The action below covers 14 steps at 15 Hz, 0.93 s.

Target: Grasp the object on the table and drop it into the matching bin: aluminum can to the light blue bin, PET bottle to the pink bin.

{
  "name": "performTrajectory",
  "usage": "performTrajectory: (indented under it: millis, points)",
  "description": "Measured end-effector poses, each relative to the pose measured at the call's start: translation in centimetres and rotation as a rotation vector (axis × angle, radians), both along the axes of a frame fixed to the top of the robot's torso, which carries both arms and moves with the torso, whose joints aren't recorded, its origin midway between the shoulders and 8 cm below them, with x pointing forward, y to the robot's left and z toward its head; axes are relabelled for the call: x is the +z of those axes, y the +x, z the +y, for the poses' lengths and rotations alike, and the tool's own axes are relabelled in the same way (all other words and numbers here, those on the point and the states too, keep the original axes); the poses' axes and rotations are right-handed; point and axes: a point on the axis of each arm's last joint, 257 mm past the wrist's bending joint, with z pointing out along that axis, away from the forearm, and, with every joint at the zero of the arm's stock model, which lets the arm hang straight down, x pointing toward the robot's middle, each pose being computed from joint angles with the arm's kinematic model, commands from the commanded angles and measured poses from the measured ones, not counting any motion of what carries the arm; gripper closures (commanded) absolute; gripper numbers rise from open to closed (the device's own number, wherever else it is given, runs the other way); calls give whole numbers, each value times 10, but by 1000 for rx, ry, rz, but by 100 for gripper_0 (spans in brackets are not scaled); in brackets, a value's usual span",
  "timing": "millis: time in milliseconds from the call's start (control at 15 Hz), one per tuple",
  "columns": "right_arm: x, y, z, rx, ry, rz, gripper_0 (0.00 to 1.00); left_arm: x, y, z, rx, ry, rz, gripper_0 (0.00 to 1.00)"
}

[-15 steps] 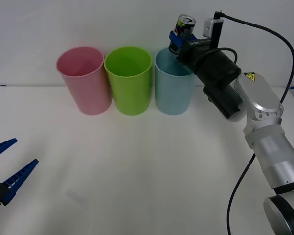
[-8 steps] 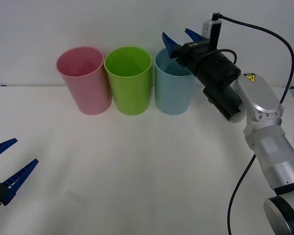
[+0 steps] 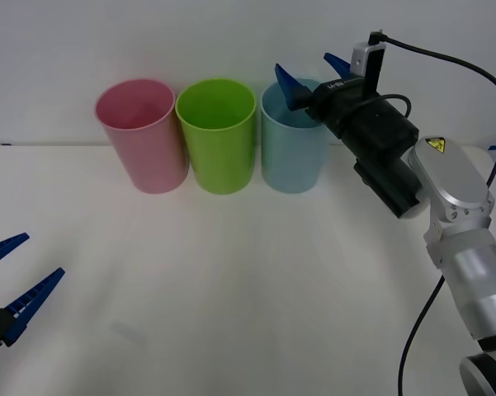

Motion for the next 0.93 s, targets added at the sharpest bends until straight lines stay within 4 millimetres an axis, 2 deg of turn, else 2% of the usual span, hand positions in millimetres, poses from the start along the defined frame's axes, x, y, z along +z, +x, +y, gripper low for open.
performTrajectory:
  millis: [267,533,933]
  points:
    - [-9,-29,-16,8,-39,-23,0,0,0,0,0,0,0,0]
    - [-21,-67,-38,19,-67,-28,0,0,0,0,0,0,0,0]
    - [-52,-125,-83,-3,-118,4,0,0,0,0,0,0,0,0]
